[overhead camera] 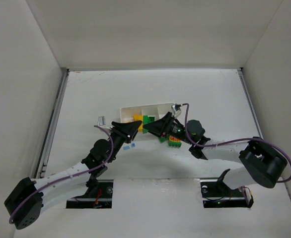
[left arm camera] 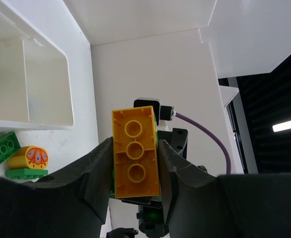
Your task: Sort the legos into containers by color
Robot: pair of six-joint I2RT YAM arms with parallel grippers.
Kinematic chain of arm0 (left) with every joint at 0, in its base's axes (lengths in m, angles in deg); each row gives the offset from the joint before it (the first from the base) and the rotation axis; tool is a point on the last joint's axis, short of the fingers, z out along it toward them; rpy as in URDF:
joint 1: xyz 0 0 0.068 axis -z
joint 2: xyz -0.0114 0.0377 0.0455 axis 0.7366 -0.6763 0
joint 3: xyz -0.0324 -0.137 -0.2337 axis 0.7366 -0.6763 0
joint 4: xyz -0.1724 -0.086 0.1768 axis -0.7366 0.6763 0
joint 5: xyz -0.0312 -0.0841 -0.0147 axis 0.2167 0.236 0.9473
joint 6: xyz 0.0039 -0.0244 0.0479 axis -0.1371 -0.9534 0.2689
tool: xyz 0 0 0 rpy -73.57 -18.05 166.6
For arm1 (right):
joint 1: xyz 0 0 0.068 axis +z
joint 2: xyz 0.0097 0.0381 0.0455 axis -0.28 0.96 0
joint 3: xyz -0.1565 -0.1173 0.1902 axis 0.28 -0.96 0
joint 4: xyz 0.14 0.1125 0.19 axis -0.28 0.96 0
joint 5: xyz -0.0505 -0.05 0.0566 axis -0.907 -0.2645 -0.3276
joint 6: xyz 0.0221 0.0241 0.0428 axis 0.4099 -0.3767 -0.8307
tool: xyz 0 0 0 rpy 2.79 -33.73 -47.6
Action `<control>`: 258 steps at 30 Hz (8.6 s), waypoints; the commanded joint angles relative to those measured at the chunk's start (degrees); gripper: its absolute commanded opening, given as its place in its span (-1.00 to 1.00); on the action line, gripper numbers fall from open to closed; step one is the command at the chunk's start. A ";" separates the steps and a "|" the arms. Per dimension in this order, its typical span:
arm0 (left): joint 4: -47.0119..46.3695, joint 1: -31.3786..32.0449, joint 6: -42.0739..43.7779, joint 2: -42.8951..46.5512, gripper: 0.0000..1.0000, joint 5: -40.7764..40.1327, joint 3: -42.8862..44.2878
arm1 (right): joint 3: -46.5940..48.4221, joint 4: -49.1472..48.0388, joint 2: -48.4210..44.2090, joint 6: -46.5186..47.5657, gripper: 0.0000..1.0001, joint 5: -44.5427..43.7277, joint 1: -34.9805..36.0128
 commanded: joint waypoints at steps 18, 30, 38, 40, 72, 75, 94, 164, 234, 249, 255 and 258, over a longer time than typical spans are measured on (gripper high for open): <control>-1.45 -10.01 0.26 2.78 -0.75 4.25 -2.11 | -0.35 -2.13 -1.28 0.91 0.01 3.57 -5.03; 4.00 -13.18 4.83 4.37 -0.74 10.49 0.18 | 13.62 25.28 4.52 18.21 0.03 -5.73 -8.12; 3.82 -15.29 4.22 3.22 -0.73 13.65 0.35 | 19.34 33.04 8.04 22.79 0.30 -12.68 -8.03; 4.17 -15.29 3.87 3.14 -0.73 13.65 0.44 | 19.87 33.39 8.74 22.88 0.41 -12.78 -8.20; 10.06 -19.34 -6.77 0.32 -0.73 29.48 3.17 | 6.25 6.42 -2.43 20.70 0.86 -0.03 -1.70; 9.80 -18.37 -6.59 0.41 -0.73 28.69 2.82 | 6.51 5.53 0.03 18.41 0.80 0.50 -2.32; 8.57 -16.96 -4.92 0.68 -0.73 27.37 2.73 | 6.51 -2.73 8.47 11.29 -0.11 2.52 -3.37; 40.03 -16.52 40.34 -35.89 -0.11 -0.67 35.42 | 2.20 61.60 -13.59 36.15 0.86 -49.43 5.77; 4.81 18.20 36.47 -19.88 0.14 -13.42 12.57 | 13.28 56.77 -15.69 18.67 -0.01 -37.12 3.75; -4.35 16.88 36.12 -23.93 0.03 -13.51 11.52 | 11.61 53.25 -16.22 15.41 -0.02 -35.71 4.98; -6.28 17.14 35.60 -25.69 -0.01 -13.33 11.52 | 11.35 52.73 -15.78 15.32 -0.02 -35.89 5.42; -6.81 16.97 35.51 -26.57 -0.18 -13.24 11.60 | 11.35 52.46 -15.78 15.15 -0.02 -35.89 5.59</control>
